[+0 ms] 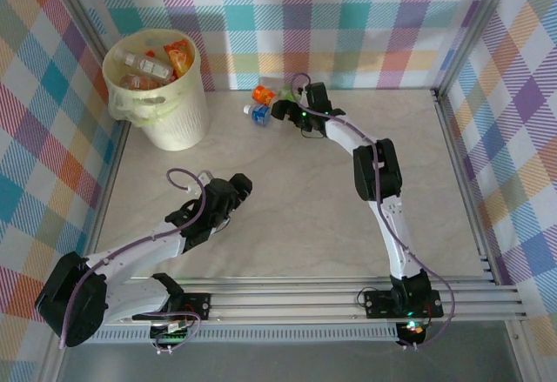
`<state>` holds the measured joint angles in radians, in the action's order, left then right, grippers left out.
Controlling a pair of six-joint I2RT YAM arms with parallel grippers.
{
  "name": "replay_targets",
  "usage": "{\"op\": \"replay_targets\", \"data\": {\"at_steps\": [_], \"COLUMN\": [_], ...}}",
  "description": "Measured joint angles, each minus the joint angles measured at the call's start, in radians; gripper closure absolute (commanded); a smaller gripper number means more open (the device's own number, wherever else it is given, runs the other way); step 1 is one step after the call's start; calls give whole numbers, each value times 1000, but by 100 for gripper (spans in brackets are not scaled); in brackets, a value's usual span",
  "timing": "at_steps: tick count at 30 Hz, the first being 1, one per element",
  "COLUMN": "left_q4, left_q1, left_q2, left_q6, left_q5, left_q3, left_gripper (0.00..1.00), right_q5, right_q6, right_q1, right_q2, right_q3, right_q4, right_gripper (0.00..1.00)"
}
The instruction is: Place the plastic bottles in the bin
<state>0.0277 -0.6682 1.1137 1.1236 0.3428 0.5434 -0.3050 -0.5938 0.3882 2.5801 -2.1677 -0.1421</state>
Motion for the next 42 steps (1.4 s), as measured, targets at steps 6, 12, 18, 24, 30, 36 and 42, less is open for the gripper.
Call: {"op": "replay_targets", "data": {"at_steps": [6,12,18,24,30,36,42], "left_q4": [27,29,30,30,30,49,52], "left_q1": [0,18,50,76,93,117,129], "left_q2": [-12,-15,13,23,22,0,-38], "left_q6": [-62,-109,-127,-131,-137,-142,-142], "left_q5": [18,-2,-42,-75,-97,-109,-109], "left_q3": [26,56,64,64,64,63,54], "left_gripper": [0,0,0,0,0,0,0], "right_q5": [-49,-90,-58,18,59,98,175], "right_q6": [37,141,231,294,330,368,369], "right_q1": [0,13,49,88,117,147,163], "right_q2": [18,18,18,26,26,46,58], "right_q3": [-28,-28,-36,-113,-131,-182,-208], "right_q4": [-12,-36,-91,-180,-225,-311,-384], "right_gripper": [0,0,2,7,6,5,18]}}
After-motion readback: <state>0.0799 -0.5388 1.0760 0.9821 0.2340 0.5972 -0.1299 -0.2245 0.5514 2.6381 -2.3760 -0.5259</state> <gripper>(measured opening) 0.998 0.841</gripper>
